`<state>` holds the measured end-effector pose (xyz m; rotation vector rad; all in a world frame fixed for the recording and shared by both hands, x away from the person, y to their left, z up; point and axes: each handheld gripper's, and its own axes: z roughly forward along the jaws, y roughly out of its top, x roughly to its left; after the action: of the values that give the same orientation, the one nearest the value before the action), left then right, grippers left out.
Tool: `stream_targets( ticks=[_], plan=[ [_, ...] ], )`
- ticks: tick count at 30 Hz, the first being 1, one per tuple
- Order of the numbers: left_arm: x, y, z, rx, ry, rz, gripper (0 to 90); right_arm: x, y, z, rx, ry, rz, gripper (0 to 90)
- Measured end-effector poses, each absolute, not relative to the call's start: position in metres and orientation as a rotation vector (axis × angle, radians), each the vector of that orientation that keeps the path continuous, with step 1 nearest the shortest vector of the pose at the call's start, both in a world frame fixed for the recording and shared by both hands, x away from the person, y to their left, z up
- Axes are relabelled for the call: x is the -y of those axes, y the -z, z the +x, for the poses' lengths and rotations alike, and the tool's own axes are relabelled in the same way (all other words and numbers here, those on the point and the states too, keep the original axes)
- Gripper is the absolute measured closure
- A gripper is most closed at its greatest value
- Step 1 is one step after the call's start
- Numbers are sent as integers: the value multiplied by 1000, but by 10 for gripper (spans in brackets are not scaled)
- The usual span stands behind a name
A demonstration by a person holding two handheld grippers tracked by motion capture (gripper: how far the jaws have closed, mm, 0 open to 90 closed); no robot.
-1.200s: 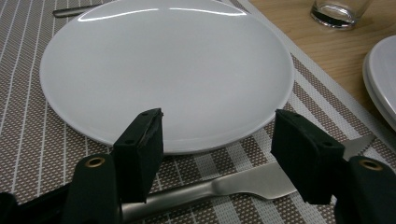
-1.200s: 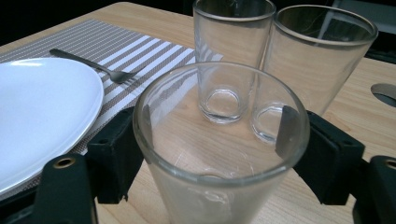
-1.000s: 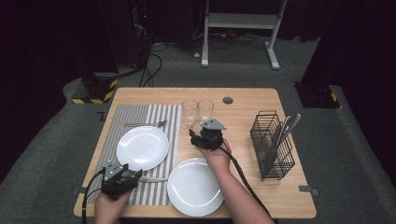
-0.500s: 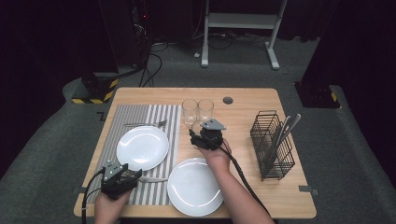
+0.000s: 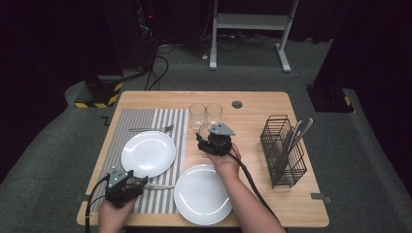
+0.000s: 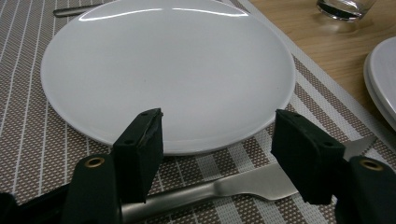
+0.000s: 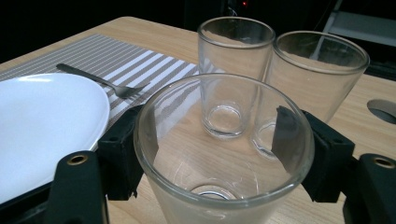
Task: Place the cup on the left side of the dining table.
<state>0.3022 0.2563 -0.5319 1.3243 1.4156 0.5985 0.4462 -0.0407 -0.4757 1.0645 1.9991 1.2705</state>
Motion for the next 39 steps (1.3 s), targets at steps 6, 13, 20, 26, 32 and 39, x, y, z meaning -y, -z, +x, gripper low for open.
stream_targets(
  ticks=[6, 13, 20, 26, 32, 39],
  plan=[
    [-257, 532, 301, -1414, -603, 1335, 341, 38, 468, 436, -2004, -1306, 1028, 281],
    [-258, 532, 301, -1420, -606, 1317, 341, 31, 461, 424, -2019, -1354, 984, 281],
    [-259, 532, 301, -1423, -603, 1318, 341, 19, 459, 410, -2053, -1389, 937, 281],
    [-259, 532, 301, -1420, -605, 1312, 341, 5, 463, 403, -2089, -1402, 904, 281],
    [-260, 531, 300, -1418, -606, 1319, 341, -9, 467, 398, -2123, -1417, 884, 281],
    [-260, 532, 300, -1421, -602, 1313, 341, -24, 475, 392, -2174, -1424, 866, 281]
  ],
)
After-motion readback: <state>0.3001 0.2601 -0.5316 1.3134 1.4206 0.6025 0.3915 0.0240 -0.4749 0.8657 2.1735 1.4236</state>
